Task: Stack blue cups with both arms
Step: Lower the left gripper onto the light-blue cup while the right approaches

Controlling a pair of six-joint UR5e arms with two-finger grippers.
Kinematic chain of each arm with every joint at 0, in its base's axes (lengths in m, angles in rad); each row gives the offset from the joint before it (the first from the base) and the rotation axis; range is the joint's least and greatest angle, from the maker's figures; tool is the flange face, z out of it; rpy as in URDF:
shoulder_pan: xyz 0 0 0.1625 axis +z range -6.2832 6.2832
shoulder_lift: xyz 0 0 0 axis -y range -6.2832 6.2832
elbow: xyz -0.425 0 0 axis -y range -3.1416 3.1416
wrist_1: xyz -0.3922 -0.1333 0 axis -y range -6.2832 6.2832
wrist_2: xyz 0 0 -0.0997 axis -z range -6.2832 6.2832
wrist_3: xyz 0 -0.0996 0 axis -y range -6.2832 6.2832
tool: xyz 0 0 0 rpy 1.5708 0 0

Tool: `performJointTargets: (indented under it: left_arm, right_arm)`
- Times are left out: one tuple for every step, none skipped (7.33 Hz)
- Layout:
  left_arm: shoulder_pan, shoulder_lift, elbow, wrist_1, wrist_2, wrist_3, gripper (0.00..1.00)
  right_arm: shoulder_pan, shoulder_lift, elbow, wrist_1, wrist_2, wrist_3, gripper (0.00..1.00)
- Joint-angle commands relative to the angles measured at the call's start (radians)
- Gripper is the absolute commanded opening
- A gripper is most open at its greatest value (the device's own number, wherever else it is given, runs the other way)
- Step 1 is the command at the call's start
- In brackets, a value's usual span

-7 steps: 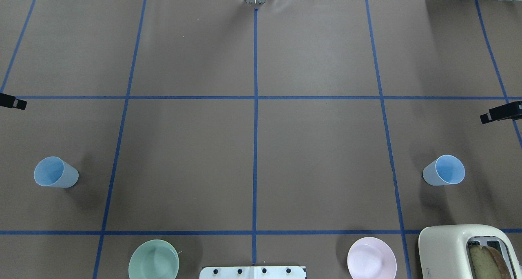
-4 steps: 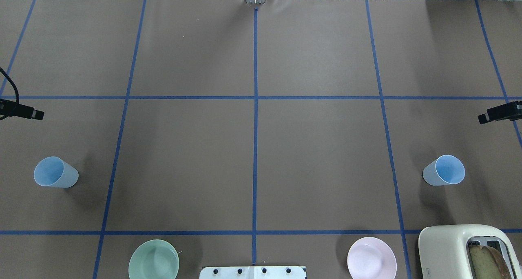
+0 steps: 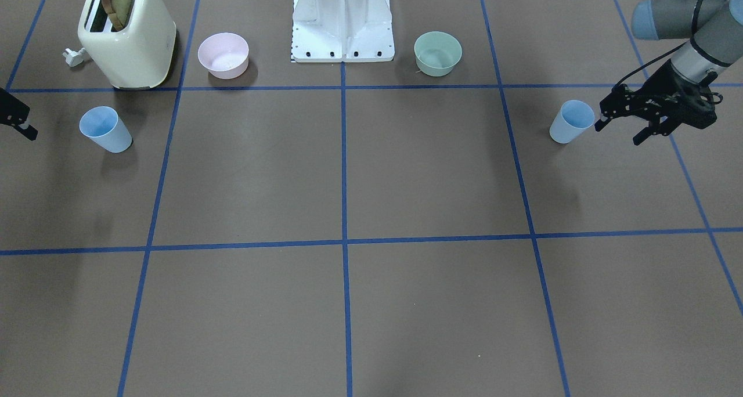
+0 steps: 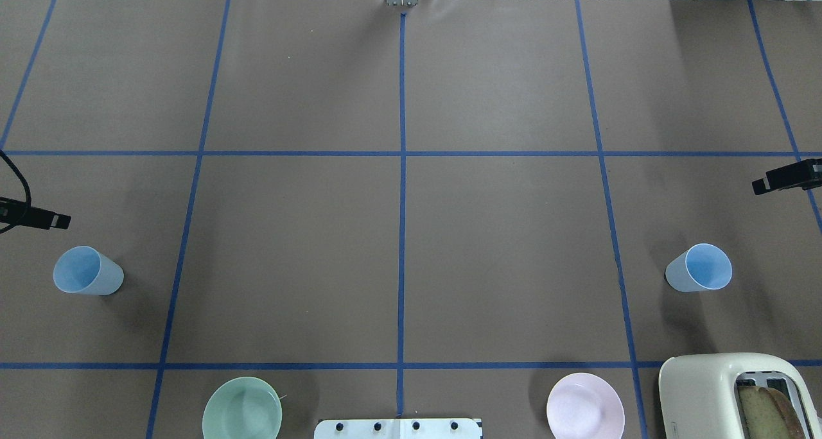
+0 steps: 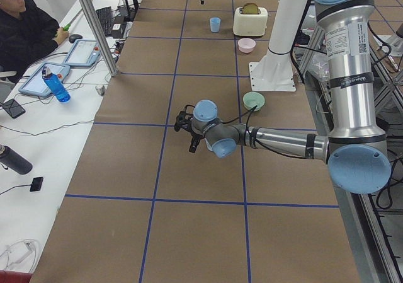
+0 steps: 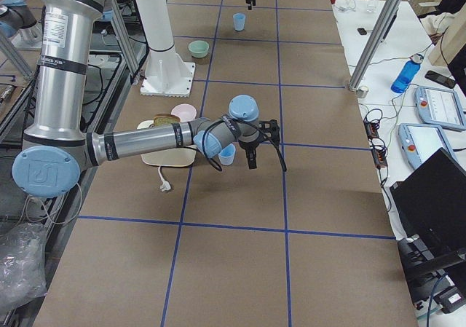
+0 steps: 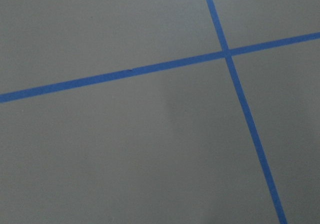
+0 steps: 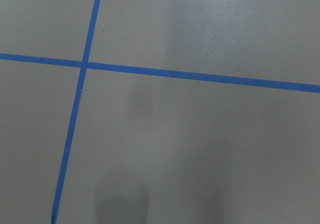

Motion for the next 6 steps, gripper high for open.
performJointTargets:
  left_arm:
    - [0.048, 0.015, -0.001, -0.017, 0.015, -0.003, 0.98]
    - [0.078, 0.015, -0.001, -0.017, 0.038, -0.003, 0.97]
    - [0.098, 0.015, -0.001, -0.017, 0.054, -0.004, 0.97]
    - [0.114, 0.015, -0.001, -0.017, 0.055, -0.004, 0.97]
    - [0.123, 0.024, -0.001, -0.017, 0.057, -0.003, 0.95]
    - [0.128, 0.026, -0.001, -0.017, 0.057, -0.003, 0.93]
  right_arm:
    - [0.0, 0.001, 0.0, 0.001, 0.0, 0.0, 0.99]
    - [0.0, 0.001, 0.0, -0.001, 0.0, 0.0, 0.99]
    - [0.0, 0.002, -0.002, -0.001, 0.0, -0.002, 0.99]
    - [0.0, 0.002, -0.005, -0.001, 0.0, -0.002, 0.99]
    - [0.0, 0.004, -0.005, -0.001, 0.0, -0.002, 0.99]
    - [0.0, 0.005, -0.006, -0.001, 0.0, -0.002, 0.99]
